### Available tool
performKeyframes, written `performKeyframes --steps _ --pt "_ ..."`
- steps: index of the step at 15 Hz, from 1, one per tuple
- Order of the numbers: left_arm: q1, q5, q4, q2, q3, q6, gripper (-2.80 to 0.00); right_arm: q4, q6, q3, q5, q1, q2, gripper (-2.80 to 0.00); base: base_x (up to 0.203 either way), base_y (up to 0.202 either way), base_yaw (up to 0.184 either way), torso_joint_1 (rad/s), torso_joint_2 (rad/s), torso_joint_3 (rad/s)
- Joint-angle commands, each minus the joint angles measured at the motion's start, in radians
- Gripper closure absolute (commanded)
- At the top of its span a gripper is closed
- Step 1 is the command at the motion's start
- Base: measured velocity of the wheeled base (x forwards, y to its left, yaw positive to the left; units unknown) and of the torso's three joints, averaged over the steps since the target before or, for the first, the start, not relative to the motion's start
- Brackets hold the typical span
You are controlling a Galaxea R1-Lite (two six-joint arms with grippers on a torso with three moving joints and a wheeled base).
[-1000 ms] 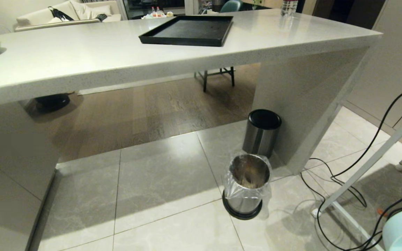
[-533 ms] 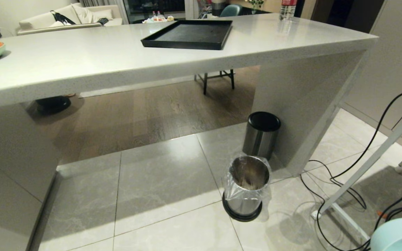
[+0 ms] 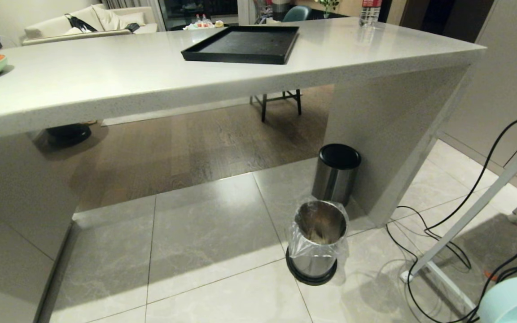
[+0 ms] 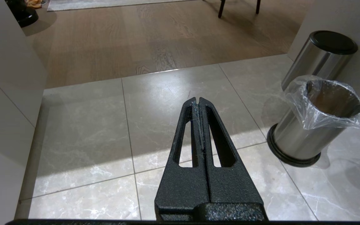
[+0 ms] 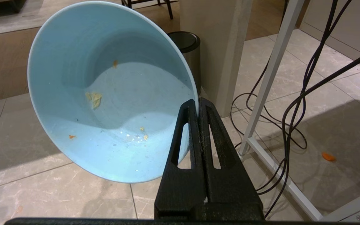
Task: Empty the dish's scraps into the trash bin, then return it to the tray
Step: Put the bowl back to the table
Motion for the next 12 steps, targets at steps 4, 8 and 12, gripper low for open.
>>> performKeyframes --steps 4,8,12 --pt "0.001 0.001 0.000 0.001 0.000 -0.001 0.00 -0.001 0.005 0.000 0.000 0.000 0.001 0.00 0.000 0.000 0.000 0.000 0.00 0.000" --pt "0.001 0.001 0.000 0.001 0.000 -0.001 0.00 -0.001 0.003 0.000 0.000 0.000 0.001 0.00 0.000 0.000 0.000 0.000 0.00 0.000" --pt "0.001 0.001 0.000 0.001 0.000 -0.001 0.00 -0.001 0.003 0.000 0.000 0.000 0.001 0.00 0.001 -0.003 0.023 0.001 0.00 0.001"
